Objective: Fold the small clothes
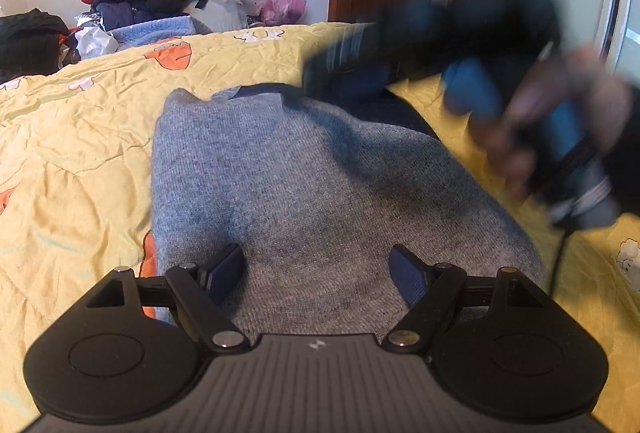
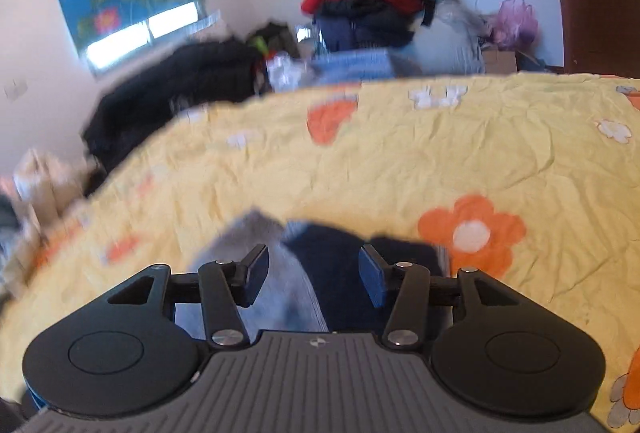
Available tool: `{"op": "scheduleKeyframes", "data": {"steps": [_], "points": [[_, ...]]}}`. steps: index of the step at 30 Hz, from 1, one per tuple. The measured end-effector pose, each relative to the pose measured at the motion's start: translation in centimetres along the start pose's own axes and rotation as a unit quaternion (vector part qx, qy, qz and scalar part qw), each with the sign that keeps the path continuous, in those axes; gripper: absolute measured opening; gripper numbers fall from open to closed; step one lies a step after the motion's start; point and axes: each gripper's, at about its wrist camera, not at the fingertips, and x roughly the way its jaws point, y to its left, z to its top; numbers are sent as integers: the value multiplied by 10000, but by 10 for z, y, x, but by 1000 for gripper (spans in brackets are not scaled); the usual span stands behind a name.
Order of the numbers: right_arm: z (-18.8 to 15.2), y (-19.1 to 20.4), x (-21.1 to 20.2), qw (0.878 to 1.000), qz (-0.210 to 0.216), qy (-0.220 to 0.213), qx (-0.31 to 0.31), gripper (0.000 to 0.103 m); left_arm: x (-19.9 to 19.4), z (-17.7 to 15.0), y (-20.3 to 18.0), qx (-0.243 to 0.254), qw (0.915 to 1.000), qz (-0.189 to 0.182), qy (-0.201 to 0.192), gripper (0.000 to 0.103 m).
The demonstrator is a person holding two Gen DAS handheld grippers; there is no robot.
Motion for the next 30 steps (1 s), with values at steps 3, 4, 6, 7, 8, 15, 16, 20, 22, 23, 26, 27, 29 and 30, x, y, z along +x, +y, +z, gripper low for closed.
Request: {"op": "scheduleKeyframes", "data": {"steps": [3, 4, 6, 7, 8, 15, 16, 20, 22, 23, 26, 27, 29, 30], "points": [[-17, -28, 17, 9995, 102, -160, 264, 62, 0, -2, 1, 26, 10000, -11, -48, 80], [-14, -30, 15, 9986, 146, -106, 489, 62, -2, -2, 1, 21, 10000, -7, -50, 80], [-8, -22, 9, 9992, -23, 65, 403, 60, -12, -3, 3, -92, 9999, -49, -114, 80], [-7, -16, 2, 9994, -108, 58, 328, 59, -20, -4, 5, -131, 9997, -72, -205, 80], [-7, -13, -9, 9993, -101, -52, 344, 56, -29, -6, 6, -131, 9993, -110, -325, 80], [-39, 4, -55, 9984, 440, -256, 265, 59, -32, -30, 12, -119, 9991, -399, -39, 80], [-47, 2, -45, 9992, 315, -89, 233, 59, -32, -33, 12, -35, 9990, -408, -181, 80], [-48, -12, -47, 9969, 354, -105, 689, 55, -35, -26, 11, 1, 9993, -381, -42, 80], [-43, -7, -64, 9963, 370, -185, 758, 57, -47, -25, 15, -75, 9991, -414, -92, 80], [-44, -3, -76, 9958, 458, -303, 738, 58, -54, -24, 18, -80, 9989, -420, -183, 80], [-57, 2, -102, 9916, 849, -403, 887, 59, -65, -27, 26, -106, 9984, -488, -276, 80], [-64, 4, -103, 9903, 956, -312, 953, 59, -61, -29, 28, -136, 9985, -502, -179, 80], [-83, 4, -93, 9894, 1001, 52, 1048, 60, -43, -38, 37, -275, 9989, -368, 82, 82], [-95, 0, -82, 9883, 944, 287, 1164, 59, -40, -43, 41, -341, 9990, -273, -28, 82]]}}
